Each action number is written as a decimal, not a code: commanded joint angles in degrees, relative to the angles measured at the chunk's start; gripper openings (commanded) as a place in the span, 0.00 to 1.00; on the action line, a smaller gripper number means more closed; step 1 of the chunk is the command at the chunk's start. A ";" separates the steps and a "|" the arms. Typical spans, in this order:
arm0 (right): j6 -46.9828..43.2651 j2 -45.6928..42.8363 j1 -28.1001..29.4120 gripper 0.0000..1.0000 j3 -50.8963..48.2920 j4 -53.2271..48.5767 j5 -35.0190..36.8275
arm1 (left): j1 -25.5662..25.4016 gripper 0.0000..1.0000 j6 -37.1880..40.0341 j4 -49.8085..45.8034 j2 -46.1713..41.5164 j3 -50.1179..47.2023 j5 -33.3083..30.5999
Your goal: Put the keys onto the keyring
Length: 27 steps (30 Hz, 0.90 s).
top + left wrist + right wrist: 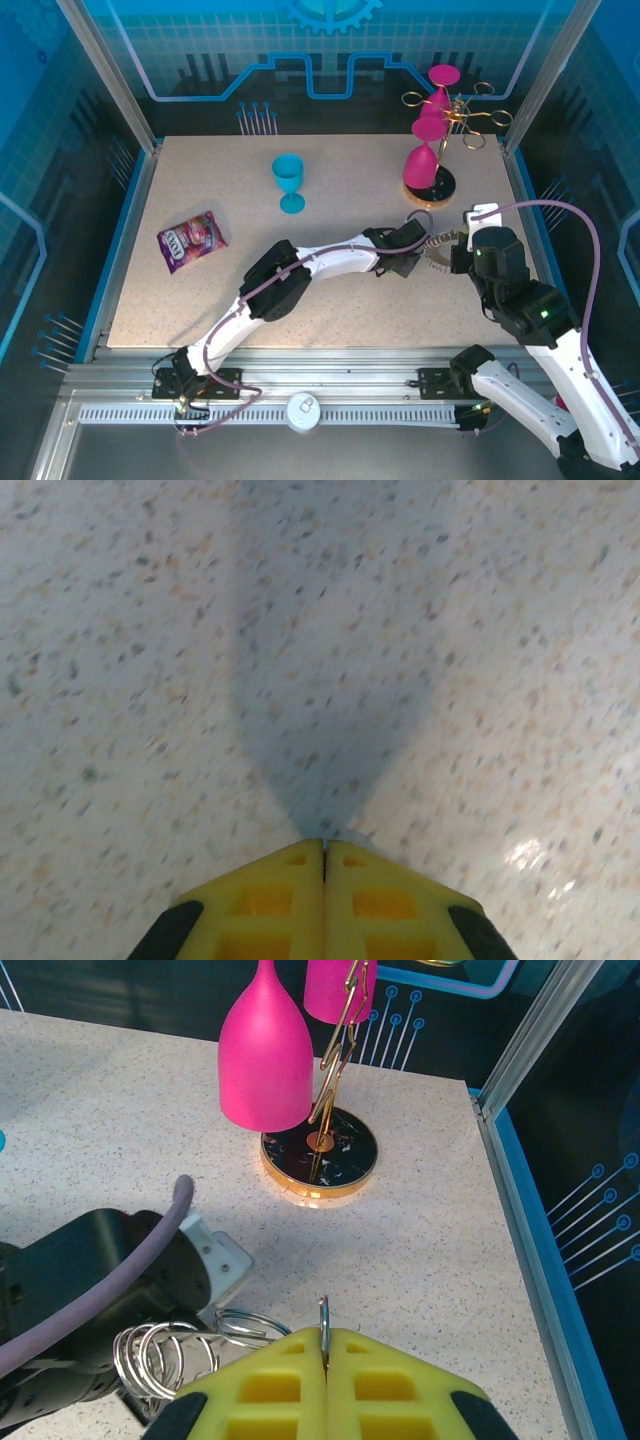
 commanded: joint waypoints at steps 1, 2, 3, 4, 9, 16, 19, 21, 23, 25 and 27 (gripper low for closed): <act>-0.89 0.40 -0.86 0.00 1.06 0.62 -1.44 | -0.26 0.00 1.33 4.31 -9.13 -7.30 -1.96; -0.98 0.80 -0.85 0.00 0.96 0.46 -2.30 | -0.25 0.00 1.93 5.61 -11.86 -10.33 -1.46; -1.18 1.17 -0.89 0.00 0.96 0.28 -3.31 | -0.26 0.00 2.56 6.52 -14.56 -13.59 -0.88; -1.26 1.55 -0.92 0.00 0.75 0.11 -4.33 | -0.23 0.00 3.13 7.22 -16.84 -16.48 -0.28; -3.16 4.82 -0.39 0.00 0.00 -0.95 -14.62 | 1.49 0.00 6.22 5.57 -29.79 -30.95 4.64; -6.21 9.84 4.70 0.00 -0.75 -0.64 -24.15 | 6.41 0.00 9.46 0.18 -43.71 -45.01 9.49; -6.33 12.99 7.24 0.00 -0.33 0.12 -25.35 | 7.89 0.00 10.79 -2.43 -47.67 -48.40 11.23; -6.21 14.87 8.19 0.00 -0.22 0.97 -26.48 | 9.03 0.00 10.57 -4.59 -49.46 -50.10 12.69; -5.81 16.33 8.46 0.00 -0.28 1.97 -27.66 | 10.99 0.00 8.65 -7.34 -50.18 -51.56 13.77; -5.57 17.50 8.54 0.00 -0.41 2.74 -28.39 | 13.07 0.00 6.00 -8.97 -50.29 -53.13 14.70; -5.54 18.69 8.64 0.00 -0.32 2.92 -28.78 | 14.79 0.00 3.34 -9.25 -50.42 -54.96 15.67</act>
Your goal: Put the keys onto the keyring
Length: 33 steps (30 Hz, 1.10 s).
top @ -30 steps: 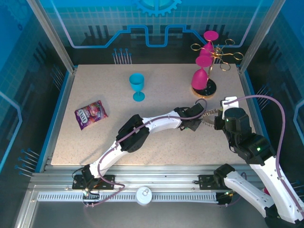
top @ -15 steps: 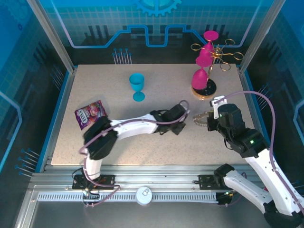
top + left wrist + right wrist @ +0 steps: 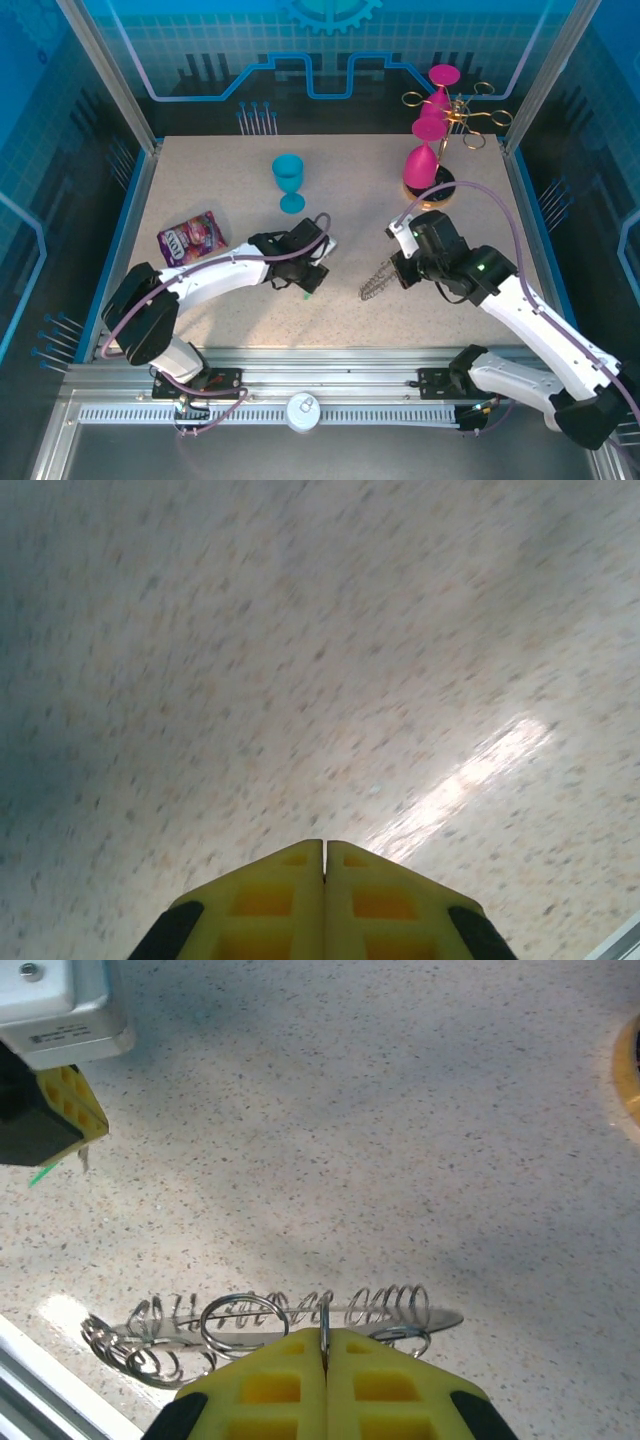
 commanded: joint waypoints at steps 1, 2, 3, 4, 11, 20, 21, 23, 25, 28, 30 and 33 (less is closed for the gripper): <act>-0.33 1.21 0.66 0.00 0.40 2.66 -2.22 | 2.62 0.00 -5.10 -4.47 -1.29 -3.27 3.59; -0.23 1.80 0.75 0.00 0.48 2.67 -2.24 | 2.81 0.00 -6.32 -4.21 -1.30 -4.03 3.90; -0.26 2.20 0.83 0.00 0.55 2.74 -2.32 | 2.95 0.00 -7.26 -3.90 -1.29 -4.53 4.06; -0.24 2.57 0.92 0.00 0.64 2.89 -2.33 | 2.96 0.00 -8.37 -3.61 -1.11 -4.99 4.15; -0.05 4.98 1.45 0.00 1.43 3.10 -2.37 | 3.00 0.00 -12.58 -2.37 3.58 -4.66 3.01; 0.39 5.17 1.85 0.00 1.36 2.82 -1.78 | 2.91 0.02 -15.30 -1.83 6.31 -4.00 -0.05; 0.38 5.07 1.89 0.00 1.25 2.82 -1.74 | 2.91 0.06 -15.57 -1.65 6.01 -4.27 -0.20; 0.35 5.01 1.89 0.00 1.17 2.75 -1.62 | 2.94 0.14 -16.28 -1.06 4.89 -5.11 -0.61; 0.38 4.99 1.89 0.00 1.13 2.81 -1.47 | 2.97 0.18 -16.75 -0.75 3.98 -5.82 -0.60; 0.42 4.99 1.88 0.00 1.28 2.83 -1.50 | 2.95 0.23 -17.31 -0.81 3.21 -6.58 -0.33; 0.37 4.91 1.98 0.00 1.28 2.84 -1.43 | 2.73 0.26 -17.77 -0.99 2.78 -7.07 -0.24; 0.35 4.58 1.98 0.00 1.15 2.68 -1.35 | 2.11 0.33 -18.69 -1.08 1.35 -7.65 -0.31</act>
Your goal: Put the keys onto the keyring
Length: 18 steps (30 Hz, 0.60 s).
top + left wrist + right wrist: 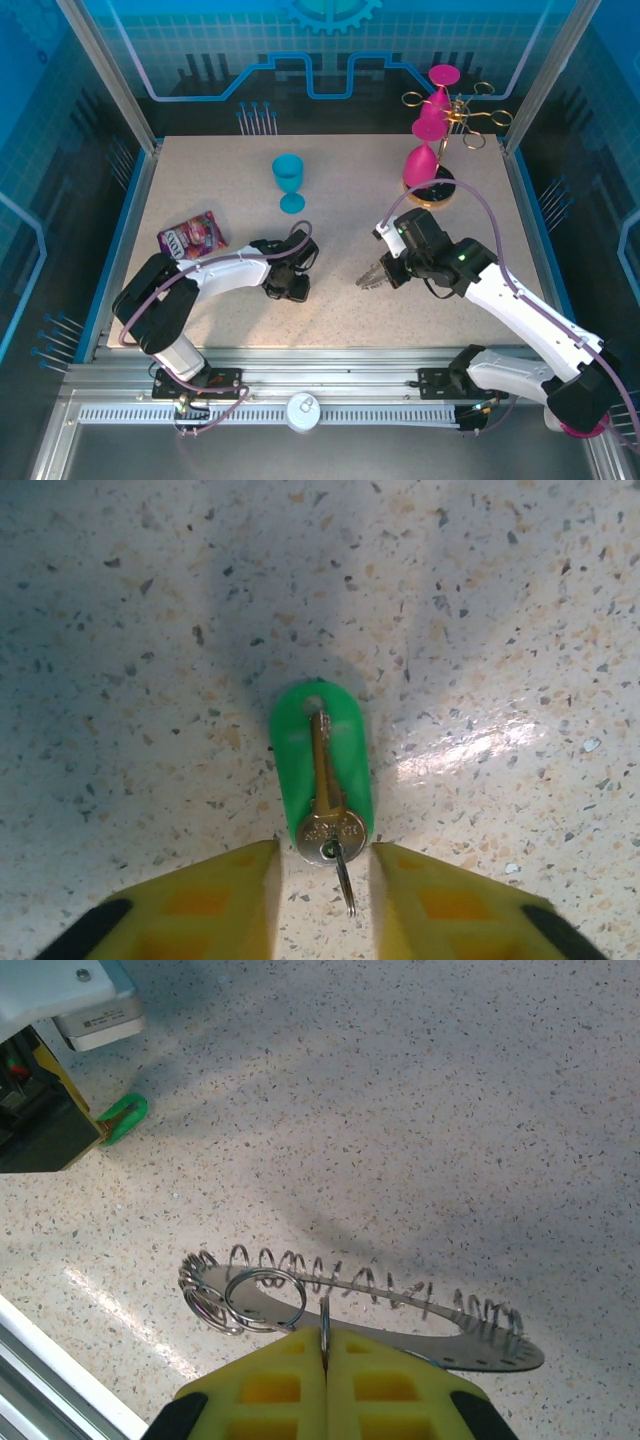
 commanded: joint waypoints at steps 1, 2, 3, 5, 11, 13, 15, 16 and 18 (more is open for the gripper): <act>0.29 -0.97 0.76 0.00 1.12 1.04 0.41 | -0.91 0.35 -2.15 -0.66 -2.85 -1.15 -0.44; 0.30 -1.06 0.74 0.00 1.02 0.95 0.42 | -1.26 0.37 -2.44 -0.81 -3.13 -1.12 -0.78; 0.23 -1.13 0.69 0.00 0.95 1.02 0.43 | -1.43 0.38 -2.63 -1.01 -3.34 -1.16 -1.12; 0.25 -1.15 0.72 0.00 0.93 1.03 0.51 | -1.79 0.39 -2.92 -1.47 -3.43 -0.83 -1.63; 0.22 -1.29 0.71 0.00 0.80 1.03 0.36 | -2.34 0.37 -3.12 -2.08 -2.00 0.28 -3.44; 0.22 -1.37 0.74 0.00 0.79 0.94 0.48 | -2.38 0.37 -3.12 -2.76 -1.03 1.21 -4.62; 0.28 -1.50 0.74 0.00 0.74 0.85 0.42 | -2.34 0.35 -2.93 -3.19 0.07 2.14 -5.14; 0.27 -1.51 0.81 0.00 0.77 0.84 0.54 | -2.35 0.35 -2.78 -3.12 0.48 2.47 -5.15; 0.29 -1.59 0.77 0.00 0.75 0.85 0.59 | -2.34 0.34 -2.55 -2.97 1.34 3.07 -4.98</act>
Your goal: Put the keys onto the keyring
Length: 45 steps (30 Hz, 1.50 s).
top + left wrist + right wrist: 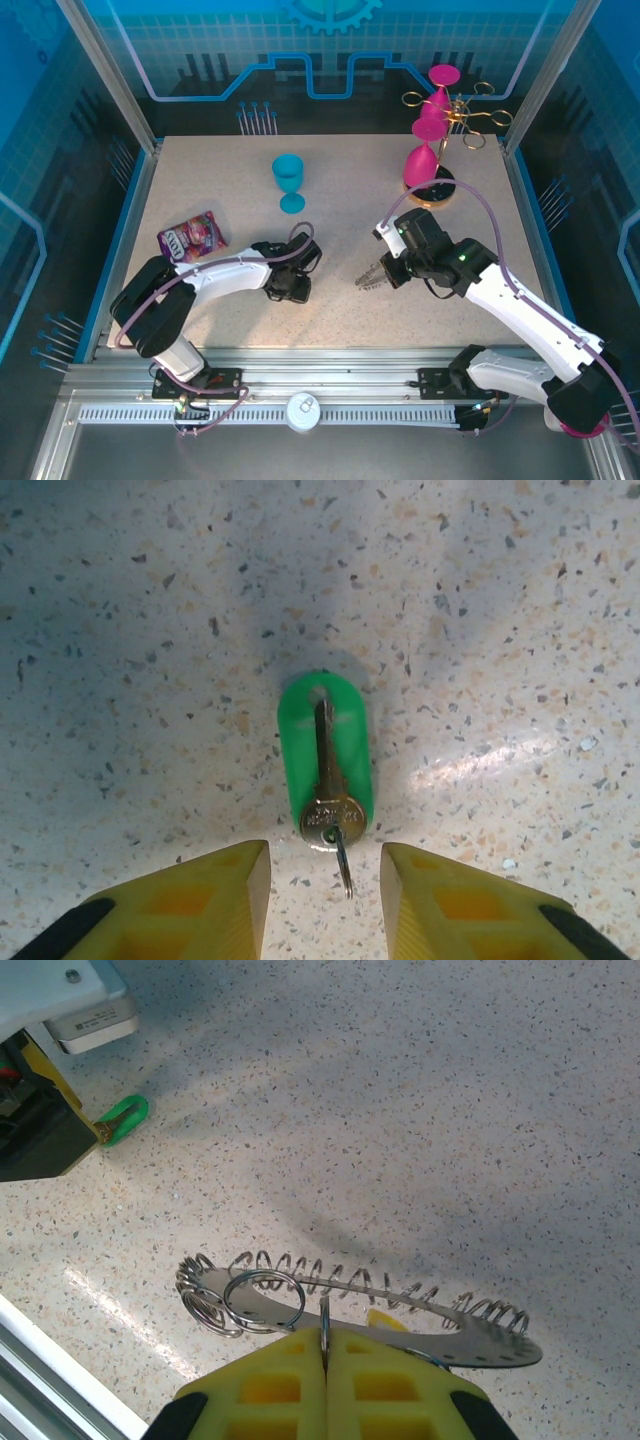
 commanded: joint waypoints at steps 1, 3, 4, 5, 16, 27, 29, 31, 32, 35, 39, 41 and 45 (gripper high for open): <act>0.29 -1.43 0.73 0.00 0.74 0.79 0.52 | -0.35 0.33 -0.10 -1.72 1.82 2.40 -1.02; 0.25 -1.47 0.75 0.00 0.87 0.67 0.60 | -0.35 0.30 0.18 -1.72 2.40 2.90 -0.49; 0.25 -1.50 0.85 0.00 0.83 0.58 0.69 | -0.36 0.29 0.24 -1.79 2.58 3.04 -0.40; 0.27 -1.58 0.74 0.00 0.90 0.59 0.69 | -0.42 0.28 0.26 -1.84 2.66 3.13 -0.28; 0.16 -1.59 0.67 0.00 0.65 0.67 0.78 | -0.38 0.24 -0.08 -2.88 2.97 2.54 0.18; 0.18 -1.68 0.76 0.00 0.66 0.58 0.86 | -0.69 0.21 0.09 -3.50 3.56 2.55 0.88; 0.14 -1.68 0.79 0.00 0.72 0.58 0.82 | -0.83 0.20 0.10 -3.38 3.55 2.62 1.01; 0.18 -1.73 0.73 0.00 0.74 0.50 0.90 | -0.84 0.19 0.07 -3.42 3.53 2.65 1.11; 0.15 -1.77 0.71 0.00 0.79 0.50 0.91 | -0.90 0.19 0.09 -3.50 3.63 2.69 1.14; 0.13 -1.86 0.77 0.00 0.65 0.48 0.95 | -0.93 0.17 0.07 -3.67 3.56 2.61 0.92; 0.27 -1.94 0.79 0.00 0.57 0.50 0.80 | -1.03 0.17 -0.04 -3.74 3.60 2.43 0.97; 0.17 -1.95 0.71 0.00 0.57 0.50 0.90 | -0.96 0.16 -0.10 -3.78 3.64 2.43 0.88; 0.13 -1.95 0.74 0.00 0.67 0.39 0.93 | -1.11 0.14 -0.10 -3.78 3.82 2.51 1.03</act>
